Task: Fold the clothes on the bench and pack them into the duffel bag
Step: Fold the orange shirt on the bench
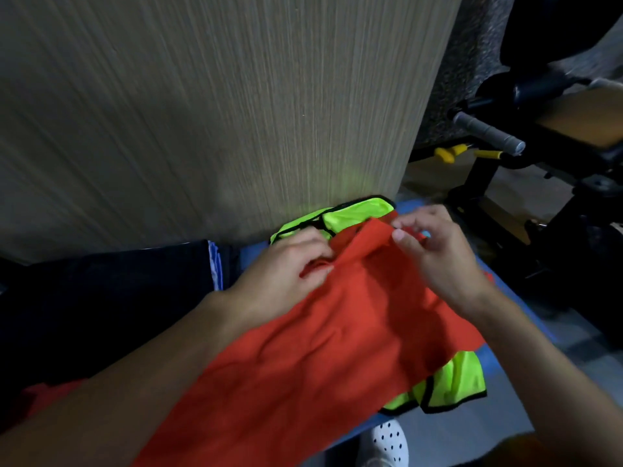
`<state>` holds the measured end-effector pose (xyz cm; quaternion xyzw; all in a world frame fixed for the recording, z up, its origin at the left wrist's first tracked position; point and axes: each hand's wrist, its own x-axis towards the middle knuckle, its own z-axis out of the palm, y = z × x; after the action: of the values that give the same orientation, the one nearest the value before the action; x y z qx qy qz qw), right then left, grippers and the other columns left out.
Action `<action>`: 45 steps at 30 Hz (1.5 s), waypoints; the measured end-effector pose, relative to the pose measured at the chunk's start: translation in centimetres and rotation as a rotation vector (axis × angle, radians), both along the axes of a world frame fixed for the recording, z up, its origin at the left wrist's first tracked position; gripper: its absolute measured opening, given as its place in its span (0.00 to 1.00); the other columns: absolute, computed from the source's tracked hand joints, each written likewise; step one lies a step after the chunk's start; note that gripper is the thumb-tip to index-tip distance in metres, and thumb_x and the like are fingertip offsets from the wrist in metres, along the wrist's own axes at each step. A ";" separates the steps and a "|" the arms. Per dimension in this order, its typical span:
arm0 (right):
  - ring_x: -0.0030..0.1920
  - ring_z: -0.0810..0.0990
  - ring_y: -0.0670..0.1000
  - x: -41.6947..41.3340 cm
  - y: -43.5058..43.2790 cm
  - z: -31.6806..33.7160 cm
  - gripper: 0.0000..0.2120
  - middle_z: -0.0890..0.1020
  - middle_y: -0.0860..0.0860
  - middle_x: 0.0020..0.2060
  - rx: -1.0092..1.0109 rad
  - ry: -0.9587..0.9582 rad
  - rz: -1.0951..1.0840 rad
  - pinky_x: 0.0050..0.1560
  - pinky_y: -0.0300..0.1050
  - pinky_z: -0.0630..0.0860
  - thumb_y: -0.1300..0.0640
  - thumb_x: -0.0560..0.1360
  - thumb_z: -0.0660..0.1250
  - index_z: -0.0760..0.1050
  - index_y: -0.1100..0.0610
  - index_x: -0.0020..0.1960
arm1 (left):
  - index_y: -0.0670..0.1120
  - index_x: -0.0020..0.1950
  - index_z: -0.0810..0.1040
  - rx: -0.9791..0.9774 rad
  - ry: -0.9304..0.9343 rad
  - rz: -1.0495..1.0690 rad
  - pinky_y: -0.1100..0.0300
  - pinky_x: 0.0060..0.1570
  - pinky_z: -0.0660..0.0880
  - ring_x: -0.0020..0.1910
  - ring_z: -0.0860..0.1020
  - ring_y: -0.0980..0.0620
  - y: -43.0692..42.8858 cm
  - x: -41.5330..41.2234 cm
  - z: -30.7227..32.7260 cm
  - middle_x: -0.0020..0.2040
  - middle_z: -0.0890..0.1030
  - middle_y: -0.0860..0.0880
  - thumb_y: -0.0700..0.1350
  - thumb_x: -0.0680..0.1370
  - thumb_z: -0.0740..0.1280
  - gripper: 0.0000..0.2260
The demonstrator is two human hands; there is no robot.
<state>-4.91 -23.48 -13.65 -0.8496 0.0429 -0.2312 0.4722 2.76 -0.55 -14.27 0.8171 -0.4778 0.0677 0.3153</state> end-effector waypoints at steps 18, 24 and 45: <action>0.29 0.73 0.42 -4.8 1.6 -3.6 0.19 0.72 0.48 0.34 0.177 0.109 -0.267 0.35 0.42 0.69 0.68 0.73 0.65 0.66 0.54 0.59 | 0.53 0.61 0.76 0.311 -0.204 0.217 0.52 0.63 0.64 0.62 0.71 0.55 1.1 -4.9 -4.5 0.58 0.76 0.57 0.57 0.72 0.68 0.19; 0.50 0.75 0.55 -5.7 1.2 -4.3 0.21 0.74 0.52 0.49 -0.171 0.194 -0.195 0.53 0.43 0.69 0.67 0.68 0.68 0.75 0.55 0.59 | 0.50 0.51 0.83 0.250 -0.279 0.174 0.52 0.58 0.66 0.55 0.73 0.55 0.8 -5.1 -5.2 0.48 0.79 0.57 0.50 0.74 0.68 0.09; 0.57 0.67 0.57 -6.8 0.6 -5.5 0.10 0.74 0.51 0.52 -0.514 0.415 -0.409 0.56 0.53 0.62 0.45 0.71 0.72 0.81 0.49 0.47 | 0.47 0.53 0.83 0.222 -0.249 0.073 0.50 0.46 0.73 0.47 0.77 0.49 0.9 -7.4 -5.4 0.46 0.78 0.53 0.46 0.79 0.63 0.10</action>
<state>-11.75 -22.91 -19.20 -0.9429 0.2465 -0.1468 0.1692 -4.66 0.39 -19.66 0.8492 -0.4875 0.1264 0.1589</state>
